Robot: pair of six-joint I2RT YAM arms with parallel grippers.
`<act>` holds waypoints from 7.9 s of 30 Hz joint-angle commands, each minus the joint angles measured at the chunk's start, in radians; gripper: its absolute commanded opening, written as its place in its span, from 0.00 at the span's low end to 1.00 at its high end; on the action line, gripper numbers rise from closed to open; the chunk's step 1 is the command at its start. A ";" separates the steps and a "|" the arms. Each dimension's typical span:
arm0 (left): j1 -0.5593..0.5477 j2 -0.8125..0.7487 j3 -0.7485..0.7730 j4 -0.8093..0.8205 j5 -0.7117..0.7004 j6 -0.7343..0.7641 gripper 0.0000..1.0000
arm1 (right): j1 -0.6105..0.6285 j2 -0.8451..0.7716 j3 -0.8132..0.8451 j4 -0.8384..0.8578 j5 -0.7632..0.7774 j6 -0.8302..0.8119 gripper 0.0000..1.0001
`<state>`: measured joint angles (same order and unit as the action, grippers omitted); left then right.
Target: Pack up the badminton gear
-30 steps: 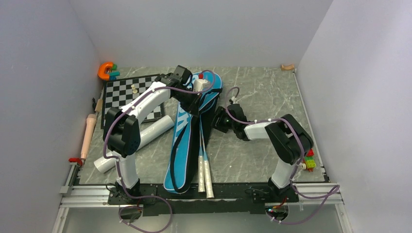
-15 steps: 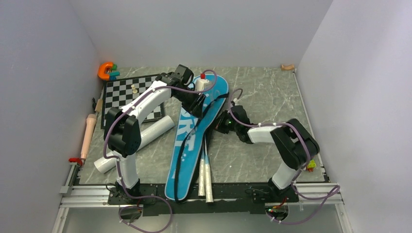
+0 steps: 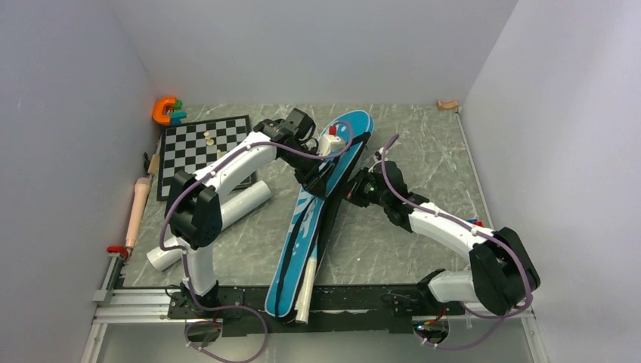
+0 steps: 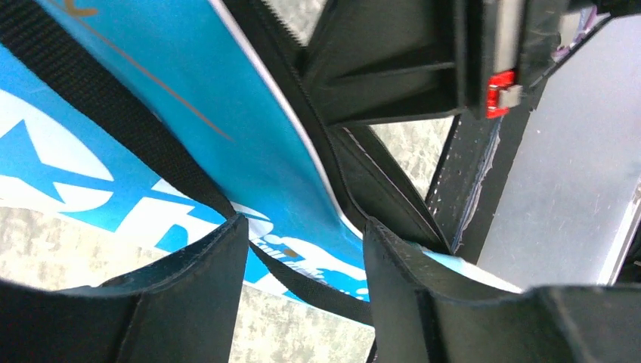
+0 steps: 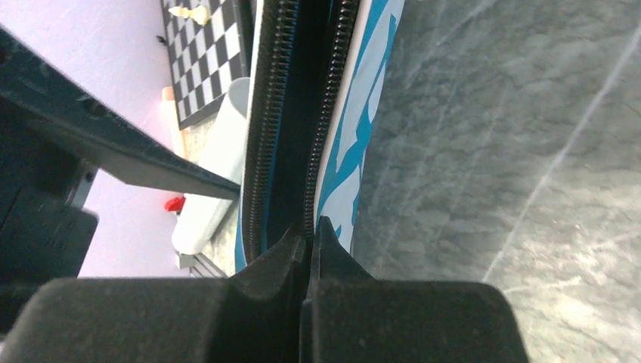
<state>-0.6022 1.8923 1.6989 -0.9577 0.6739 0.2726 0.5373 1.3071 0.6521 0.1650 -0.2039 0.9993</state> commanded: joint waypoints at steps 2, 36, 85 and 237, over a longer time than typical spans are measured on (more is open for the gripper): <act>-0.094 -0.080 -0.019 0.006 0.069 0.066 0.67 | -0.004 -0.078 0.080 -0.097 0.036 0.004 0.00; -0.275 -0.176 -0.190 0.233 -0.214 -0.184 0.99 | 0.131 -0.085 0.287 -0.304 0.200 0.139 0.00; -0.237 -0.303 -0.251 0.220 -0.384 -0.040 0.00 | -0.562 -0.151 0.441 -0.552 -0.356 -0.214 0.61; -0.164 -0.241 -0.109 -0.061 -0.236 0.146 0.00 | -0.616 -0.206 0.066 -0.094 -0.679 0.021 0.00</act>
<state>-0.7593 1.7123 1.5749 -1.0508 0.4126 0.4061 -0.0898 1.1431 0.7208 0.0528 -0.8940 1.0138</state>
